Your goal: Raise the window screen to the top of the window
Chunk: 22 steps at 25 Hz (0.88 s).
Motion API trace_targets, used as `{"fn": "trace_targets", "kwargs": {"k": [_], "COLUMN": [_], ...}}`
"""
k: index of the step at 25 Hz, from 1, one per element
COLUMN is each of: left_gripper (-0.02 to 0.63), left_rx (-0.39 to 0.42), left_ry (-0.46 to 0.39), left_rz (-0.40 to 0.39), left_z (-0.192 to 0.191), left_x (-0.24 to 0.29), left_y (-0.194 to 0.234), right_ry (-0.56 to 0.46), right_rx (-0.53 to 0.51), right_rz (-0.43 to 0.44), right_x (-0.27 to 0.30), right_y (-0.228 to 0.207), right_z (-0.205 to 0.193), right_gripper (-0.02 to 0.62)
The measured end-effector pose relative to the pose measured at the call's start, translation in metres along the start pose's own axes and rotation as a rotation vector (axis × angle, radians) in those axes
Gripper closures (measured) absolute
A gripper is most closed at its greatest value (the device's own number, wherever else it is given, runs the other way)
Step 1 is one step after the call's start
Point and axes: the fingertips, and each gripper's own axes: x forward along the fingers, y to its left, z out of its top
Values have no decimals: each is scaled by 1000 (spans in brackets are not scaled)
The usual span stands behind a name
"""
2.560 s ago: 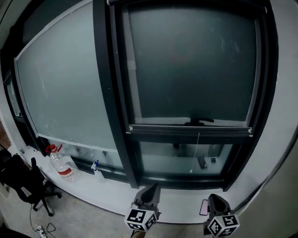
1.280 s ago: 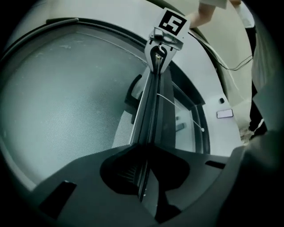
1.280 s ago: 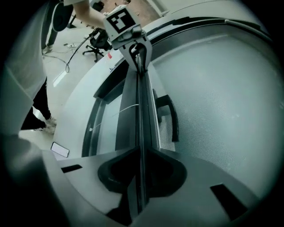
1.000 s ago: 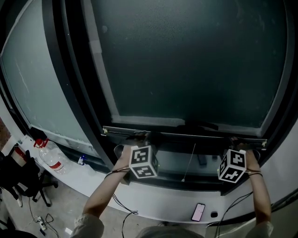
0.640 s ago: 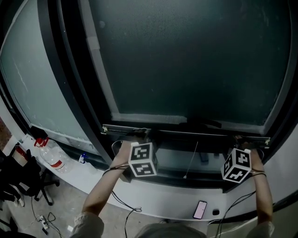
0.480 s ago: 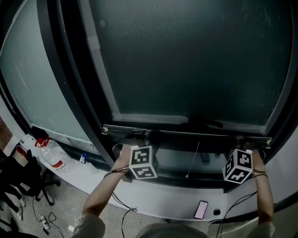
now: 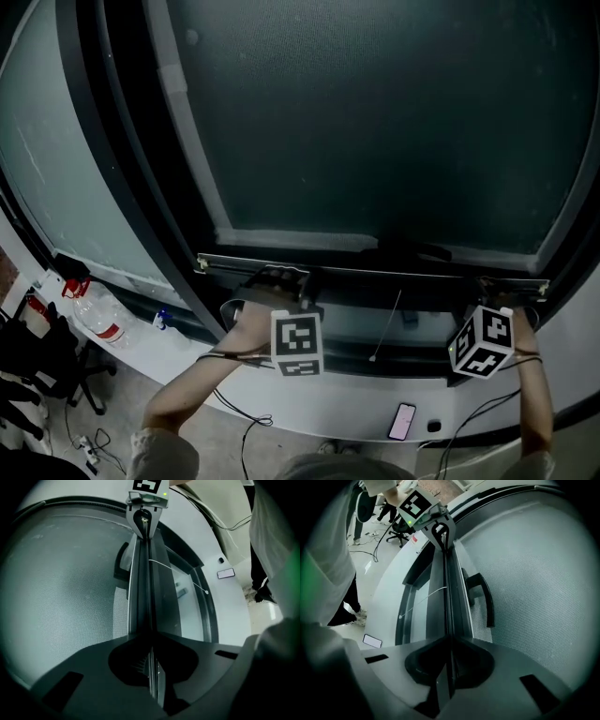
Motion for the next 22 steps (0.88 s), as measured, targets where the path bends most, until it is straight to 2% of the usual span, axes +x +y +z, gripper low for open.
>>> {"fn": "trace_targets", "kwargs": {"k": [2,5,11,16,22], "left_gripper": [580,580,584,586,589], "left_rx": [26,76,-65,-65,-124], "left_ry": [24,9,-66,-98,-184], "left_rz": [-26,-107,-229,-283,-471], "left_z": [1,2,1,2,2], "left_x": [1,1,1,-1,-4], "left_y": [-1,-3,-1,-2,-5], "right_ry": [41,87,69,71,97], "right_rx": [-38,-68,-18,38,73], "right_rz": [10,46,193,270,407], "right_x": [0,0,0,-4,-2], "right_y": [1,2,0,1,3], "right_z": [-1,-1,1,1,-1], "right_gripper": [569,571,572,575,578]}}
